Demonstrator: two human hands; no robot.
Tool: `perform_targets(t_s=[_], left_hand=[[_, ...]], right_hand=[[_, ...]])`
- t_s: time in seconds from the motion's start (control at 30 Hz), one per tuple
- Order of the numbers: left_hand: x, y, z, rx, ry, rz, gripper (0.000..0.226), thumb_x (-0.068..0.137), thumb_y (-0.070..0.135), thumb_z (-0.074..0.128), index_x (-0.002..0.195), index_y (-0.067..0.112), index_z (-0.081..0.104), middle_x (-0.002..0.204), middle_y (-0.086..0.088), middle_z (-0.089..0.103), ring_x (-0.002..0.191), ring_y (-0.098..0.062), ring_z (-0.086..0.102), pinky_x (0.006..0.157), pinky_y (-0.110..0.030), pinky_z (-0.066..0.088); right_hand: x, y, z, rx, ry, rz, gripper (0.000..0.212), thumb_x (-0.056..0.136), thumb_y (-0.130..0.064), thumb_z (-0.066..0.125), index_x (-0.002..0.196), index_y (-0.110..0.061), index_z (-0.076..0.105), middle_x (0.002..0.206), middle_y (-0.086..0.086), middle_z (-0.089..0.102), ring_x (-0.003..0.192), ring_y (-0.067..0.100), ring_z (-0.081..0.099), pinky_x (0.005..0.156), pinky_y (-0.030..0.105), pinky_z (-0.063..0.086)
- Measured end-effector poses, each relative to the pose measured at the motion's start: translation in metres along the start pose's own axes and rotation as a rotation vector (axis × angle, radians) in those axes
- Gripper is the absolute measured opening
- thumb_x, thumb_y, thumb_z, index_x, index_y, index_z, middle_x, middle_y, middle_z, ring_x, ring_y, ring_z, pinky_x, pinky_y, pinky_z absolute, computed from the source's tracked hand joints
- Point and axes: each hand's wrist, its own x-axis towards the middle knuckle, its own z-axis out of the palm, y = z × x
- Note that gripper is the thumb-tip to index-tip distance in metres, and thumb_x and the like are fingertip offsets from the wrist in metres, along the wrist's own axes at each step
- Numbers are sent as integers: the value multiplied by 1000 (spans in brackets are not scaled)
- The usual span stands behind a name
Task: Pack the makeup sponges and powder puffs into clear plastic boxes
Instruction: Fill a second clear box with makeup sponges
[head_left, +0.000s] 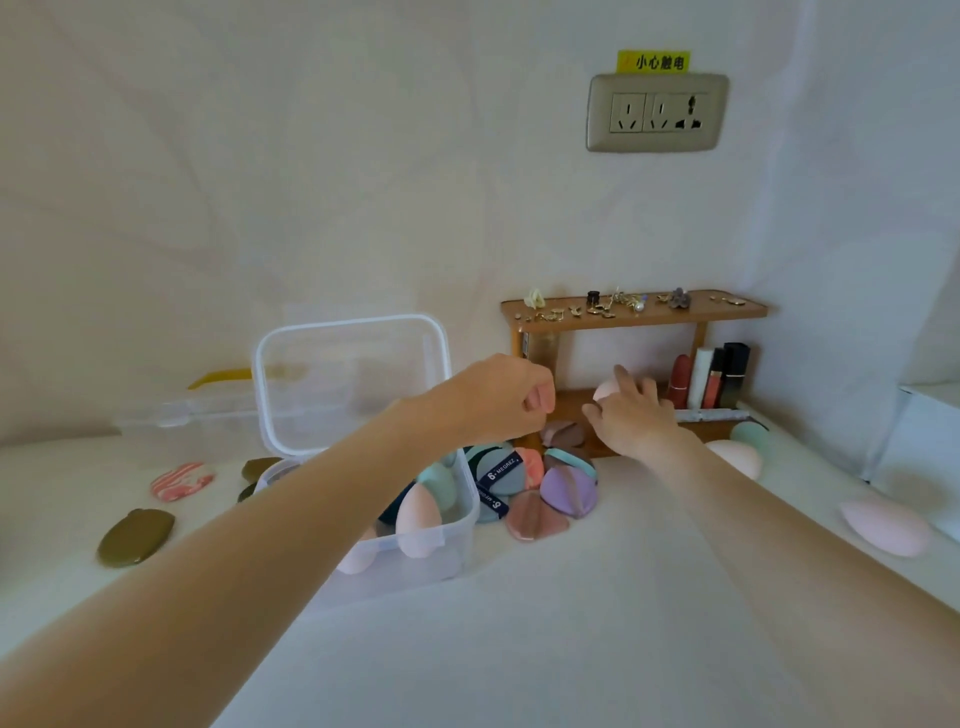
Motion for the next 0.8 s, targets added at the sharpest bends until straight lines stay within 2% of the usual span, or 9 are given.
perform_targets(t_s=[0.07,0.17,0.27,0.4,0.5,0.57,0.67,0.73,0.8], left_hand=[[7,-6,6,5,-17,-5,21,88,10,50,102,13,65,106,0,67,89,-11,56,90,-27,49],[13,-14,15,1,-16,-2,20,88,10,51,102,11,65,107,-2,67,87,-9,54,88,-27,50],[16,-19,21,-26,-12,-16,19,88,10,51,100,11,66,105,-1,67,88,-11,56,84,-23,48],[15,-20,21,-64,20,-42,17,90,12,52,99,11,67,104,-2,67,89,-11,56,80,-20,45],[10,-15,15,-77,36,-44,18,90,12,52,99,10,67,105,-5,68,87,-12,56,82,-22,46],[3,-10,10,-91,52,-48,18,90,11,52,100,9,67,106,-7,68,92,-16,60,82,-23,47],[-11,-6,3,-102,91,-73,21,91,10,50,103,6,67,107,-9,68,98,-21,63,84,-25,49],[-23,-10,-3,-147,146,-124,21,91,11,50,102,6,68,106,-9,69,94,-22,64,83,-28,51],[-42,-18,-11,-192,244,-191,18,89,10,53,97,7,69,102,-8,71,84,-16,61,75,-20,48]], right_hand=[[12,1,6,72,-5,27,63,98,-44,31,150,-11,15,158,6,11,143,31,13,114,50,18],[25,2,10,105,9,36,58,97,-47,31,140,-9,34,146,12,33,136,33,29,110,50,28],[28,1,10,24,14,34,57,97,-46,30,136,-7,41,142,13,37,131,34,35,105,48,32],[6,-4,3,-173,149,-91,42,99,-35,30,132,-12,45,137,15,37,128,36,35,103,46,32],[-18,-10,-12,-193,273,-198,34,97,-28,38,126,-12,45,125,18,49,117,35,44,89,41,41],[-34,-20,-26,-60,282,-251,31,93,-29,46,119,-11,45,115,16,57,108,33,50,76,37,43],[-57,-44,-49,286,134,-287,30,87,-32,58,106,-12,46,98,7,62,92,27,60,71,36,46],[-71,-59,-58,493,75,-332,31,83,-33,63,101,-16,45,85,-3,55,80,20,57,64,30,45],[-84,-73,-64,595,72,-396,31,80,-28,65,101,-19,43,79,-5,50,74,15,51,57,25,37]])
